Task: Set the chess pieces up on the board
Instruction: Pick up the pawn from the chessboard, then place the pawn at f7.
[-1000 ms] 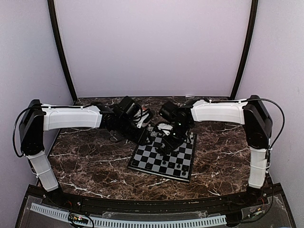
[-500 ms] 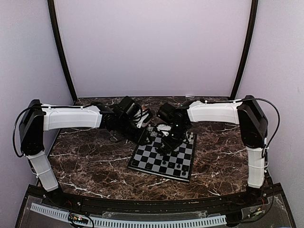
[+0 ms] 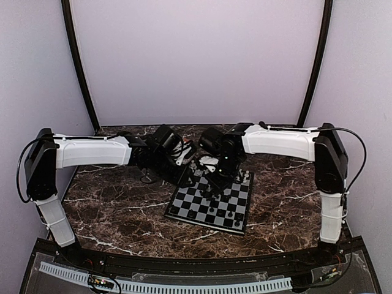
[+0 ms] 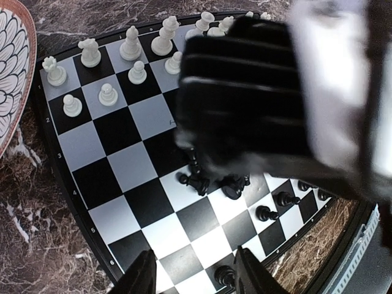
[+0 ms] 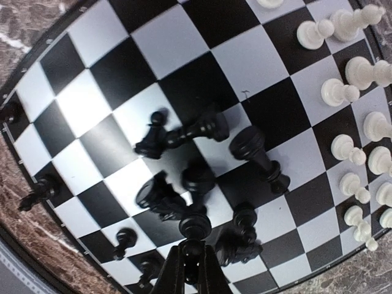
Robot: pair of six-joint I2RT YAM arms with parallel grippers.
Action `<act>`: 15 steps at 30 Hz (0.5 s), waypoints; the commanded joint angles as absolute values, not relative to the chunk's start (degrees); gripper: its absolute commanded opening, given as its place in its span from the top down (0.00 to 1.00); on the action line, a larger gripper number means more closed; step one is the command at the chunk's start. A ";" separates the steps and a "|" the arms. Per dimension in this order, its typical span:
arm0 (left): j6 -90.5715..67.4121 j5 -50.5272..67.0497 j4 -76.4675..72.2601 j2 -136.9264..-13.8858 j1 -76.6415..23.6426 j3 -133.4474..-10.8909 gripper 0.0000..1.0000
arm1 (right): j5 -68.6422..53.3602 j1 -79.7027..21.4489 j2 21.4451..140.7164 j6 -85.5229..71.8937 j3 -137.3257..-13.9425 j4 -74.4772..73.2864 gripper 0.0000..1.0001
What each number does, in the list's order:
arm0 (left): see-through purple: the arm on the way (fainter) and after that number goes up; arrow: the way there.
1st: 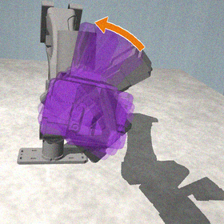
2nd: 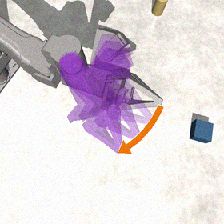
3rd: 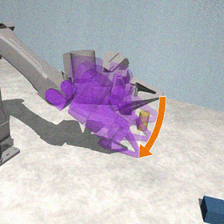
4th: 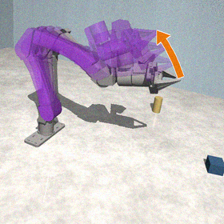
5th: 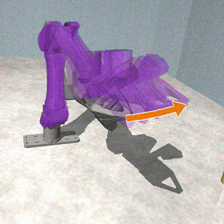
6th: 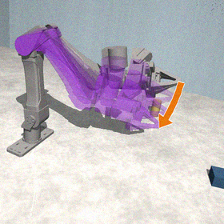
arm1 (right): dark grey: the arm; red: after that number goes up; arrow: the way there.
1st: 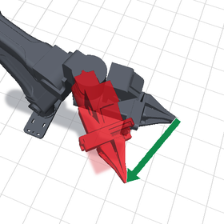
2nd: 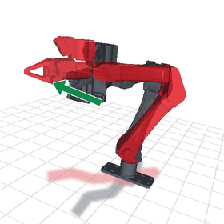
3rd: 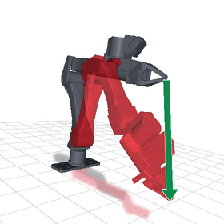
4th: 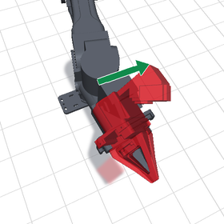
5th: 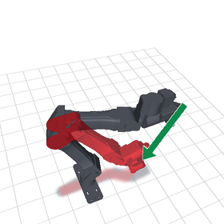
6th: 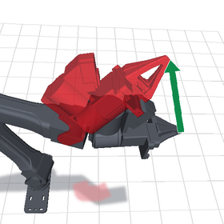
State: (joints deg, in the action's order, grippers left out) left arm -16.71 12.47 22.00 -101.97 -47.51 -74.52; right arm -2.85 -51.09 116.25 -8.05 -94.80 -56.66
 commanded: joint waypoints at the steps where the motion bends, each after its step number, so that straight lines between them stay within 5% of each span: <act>1: -16.73 11.25 23.55 -98.45 -47.28 -73.48 0.54 | -1.76 -53.49 112.05 -9.49 -97.54 -60.26 1.00; 15: -21.22 8.34 21.34 -90.56 -43.15 -65.56 0.54 | -6.50 -55.81 115.91 -6.38 -96.53 -54.25 1.00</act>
